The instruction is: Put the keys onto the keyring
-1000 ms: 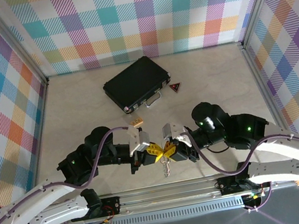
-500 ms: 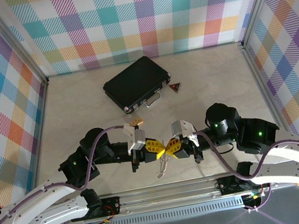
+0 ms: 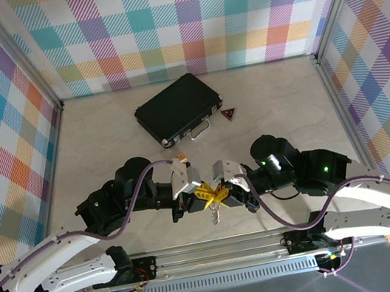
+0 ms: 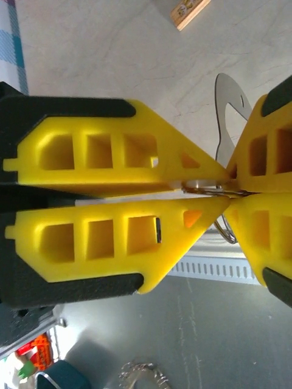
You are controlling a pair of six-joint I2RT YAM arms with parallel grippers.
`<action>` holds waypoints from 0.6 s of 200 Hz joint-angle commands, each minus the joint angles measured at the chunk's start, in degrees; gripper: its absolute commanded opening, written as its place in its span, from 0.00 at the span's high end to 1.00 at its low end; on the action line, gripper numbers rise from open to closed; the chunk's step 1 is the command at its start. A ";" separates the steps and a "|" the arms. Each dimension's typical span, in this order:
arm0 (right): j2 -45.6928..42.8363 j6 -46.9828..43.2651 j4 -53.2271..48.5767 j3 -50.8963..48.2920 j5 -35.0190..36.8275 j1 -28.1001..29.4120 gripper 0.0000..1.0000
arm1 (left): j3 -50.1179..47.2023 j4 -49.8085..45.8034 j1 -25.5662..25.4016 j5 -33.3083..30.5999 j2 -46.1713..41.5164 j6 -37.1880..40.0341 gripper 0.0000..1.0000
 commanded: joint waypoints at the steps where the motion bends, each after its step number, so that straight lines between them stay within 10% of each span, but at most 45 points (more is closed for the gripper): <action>1: 0.33 -1.77 -0.47 3.28 0.01 0.67 1.00 | 2.68 -4.91 -0.24 -0.62 0.78 2.82 0.93; 75: 0.49 -1.22 0.85 3.37 -0.76 0.86 1.00 | -1.04 5.76 -0.24 0.18 -2.49 -0.48 1.00; 120: -4.42 1.89 10.34 -2.27 -0.32 0.87 0.78 | -5.95 20.72 -0.28 2.62 -5.18 -4.85 1.00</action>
